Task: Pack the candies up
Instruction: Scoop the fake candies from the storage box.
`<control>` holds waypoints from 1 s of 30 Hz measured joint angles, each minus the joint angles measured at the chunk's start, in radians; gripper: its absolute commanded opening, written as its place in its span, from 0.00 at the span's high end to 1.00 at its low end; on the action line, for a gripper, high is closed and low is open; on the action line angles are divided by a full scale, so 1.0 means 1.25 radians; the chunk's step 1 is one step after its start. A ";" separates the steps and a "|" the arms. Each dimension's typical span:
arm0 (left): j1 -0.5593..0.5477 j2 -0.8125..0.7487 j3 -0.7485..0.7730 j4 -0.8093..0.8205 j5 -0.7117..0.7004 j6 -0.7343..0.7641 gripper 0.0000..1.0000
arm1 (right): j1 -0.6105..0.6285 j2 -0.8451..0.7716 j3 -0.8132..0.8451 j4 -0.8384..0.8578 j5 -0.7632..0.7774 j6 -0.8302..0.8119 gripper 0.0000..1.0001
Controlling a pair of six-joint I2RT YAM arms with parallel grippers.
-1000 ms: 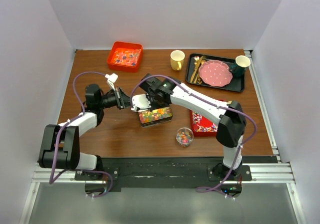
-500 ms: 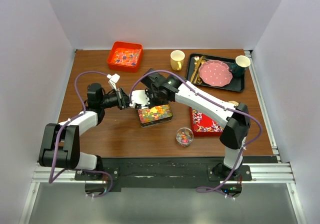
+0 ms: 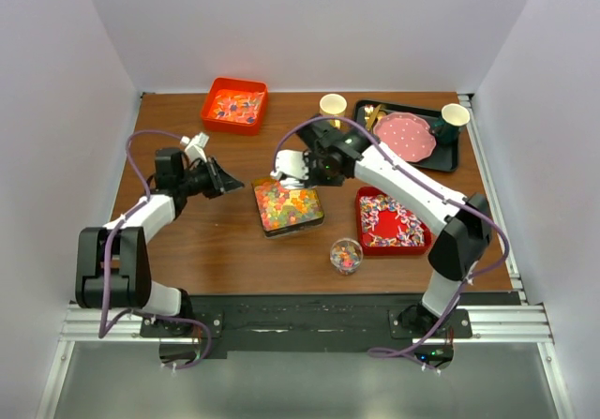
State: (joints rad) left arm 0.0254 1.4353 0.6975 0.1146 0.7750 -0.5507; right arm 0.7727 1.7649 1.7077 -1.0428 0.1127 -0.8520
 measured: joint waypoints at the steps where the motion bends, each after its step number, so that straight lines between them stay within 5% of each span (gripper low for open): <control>1: 0.000 0.001 -0.005 -0.016 -0.020 0.003 0.94 | -0.011 -0.008 -0.007 -0.001 0.002 -0.001 1.00; 11: 0.000 0.056 -0.176 -0.049 -0.096 -0.033 0.99 | -0.018 -0.026 -0.048 -0.015 0.074 -0.173 1.00; 30: -0.126 0.103 -0.347 0.303 0.052 -0.137 1.00 | -0.016 0.250 0.084 0.077 0.184 -0.690 1.00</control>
State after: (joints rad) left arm -0.1318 1.5635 0.2634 0.4938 0.8406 -0.7219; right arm 0.7532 2.0777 1.8126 -0.9466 0.3431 -1.7145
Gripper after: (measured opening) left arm 0.015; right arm 0.128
